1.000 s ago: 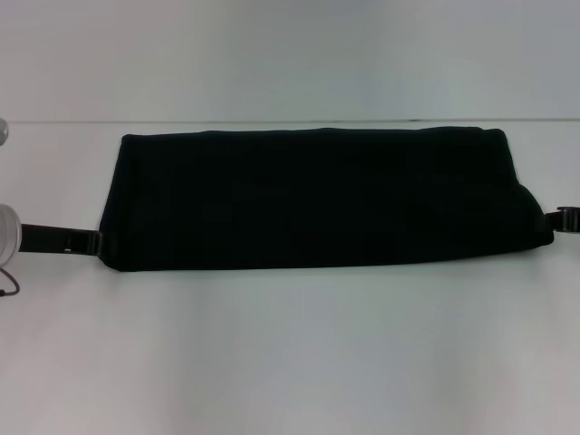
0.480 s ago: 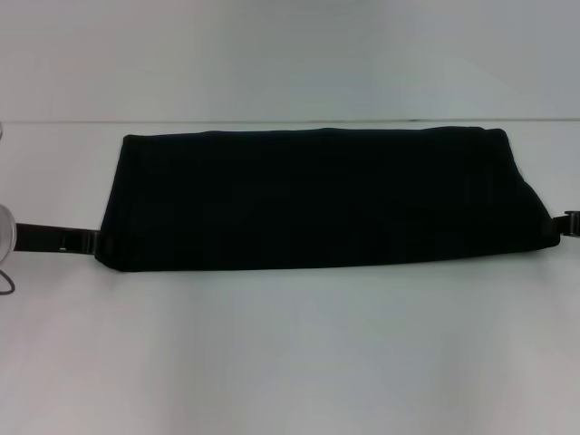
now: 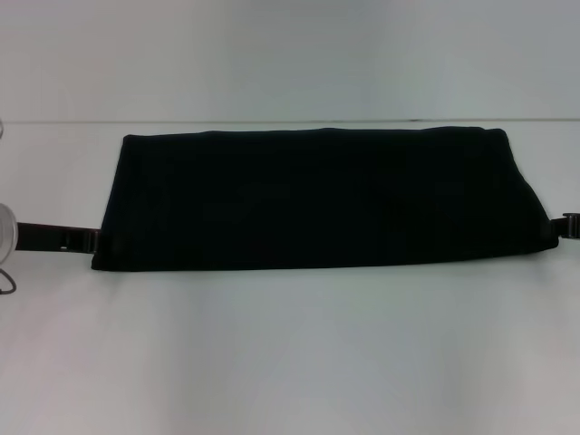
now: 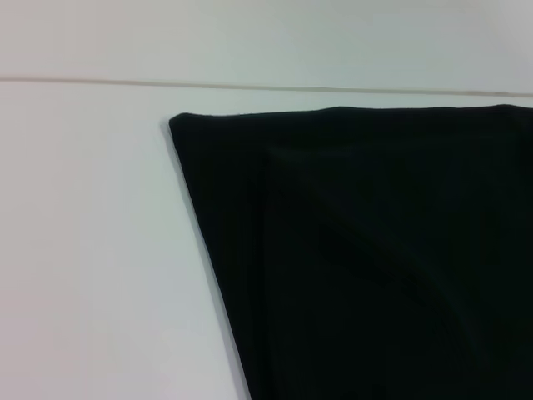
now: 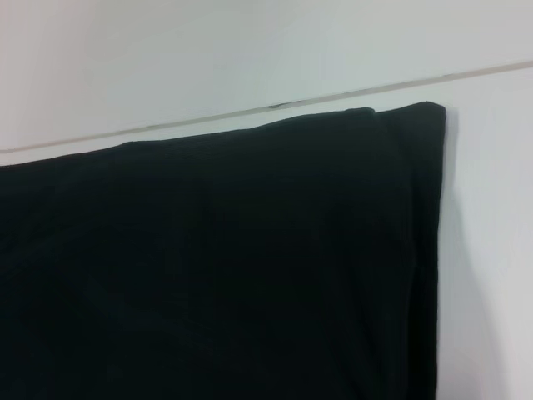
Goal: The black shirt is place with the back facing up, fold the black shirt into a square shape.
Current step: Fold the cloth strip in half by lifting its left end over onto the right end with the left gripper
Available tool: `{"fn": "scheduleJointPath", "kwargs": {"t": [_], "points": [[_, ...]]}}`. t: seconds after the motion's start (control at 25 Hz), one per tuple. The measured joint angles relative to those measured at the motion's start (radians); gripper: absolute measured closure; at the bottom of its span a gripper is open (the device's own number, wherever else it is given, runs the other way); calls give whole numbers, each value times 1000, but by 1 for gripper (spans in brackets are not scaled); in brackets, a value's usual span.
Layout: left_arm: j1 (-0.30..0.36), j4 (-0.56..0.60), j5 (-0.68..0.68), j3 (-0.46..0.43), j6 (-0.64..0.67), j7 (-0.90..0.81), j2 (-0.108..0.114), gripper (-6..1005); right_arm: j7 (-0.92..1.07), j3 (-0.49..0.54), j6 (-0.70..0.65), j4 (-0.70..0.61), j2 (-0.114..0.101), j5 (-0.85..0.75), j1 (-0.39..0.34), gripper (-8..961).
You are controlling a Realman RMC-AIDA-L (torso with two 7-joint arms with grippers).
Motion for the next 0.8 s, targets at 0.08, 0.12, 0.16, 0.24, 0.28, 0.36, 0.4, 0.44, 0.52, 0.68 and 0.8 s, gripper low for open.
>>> {"fn": "scheduleJointPath", "kwargs": {"t": [0.08,0.12,0.16,0.24,0.28,0.36,0.4,0.44,0.52,0.68,0.8], "points": [[0,-3,1,1,-1,0,-1,811,0,0,0,0,0,0,0,941],[1,-5,1,1,-3,0,-1,786,0,0,0,0,0,0,0,941],[1,-5,1,1,-9,0,-2,761,0,0,0,1,0,1,0,941],[1,-5,1,1,-9,0,-2,711,0,0,0,1,0,1,0,941],[2,-6,1,0,-21,-4,-2,686,0,0,0,1,0,1,0,941],[3,-6,1,0,-21,-5,-2,600,0,0,0,2,0,1,0,942],[3,-6,2,0,-19,-6,-2,557,0,0,0,2,0,1,0,942],[4,-6,2,0,-18,-7,-2,514,0,0,0,2,0,1,0,942],[4,-7,4,-1,-12,-9,-1,451,0,0,-1,2,0,1,0,942],[4,-5,19,-1,15,-21,-1,369,0,0,-1,3,0,1,0,942],[4,-3,23,0,37,-22,0,351,0,0,0,2,0,1,1,942]]}}
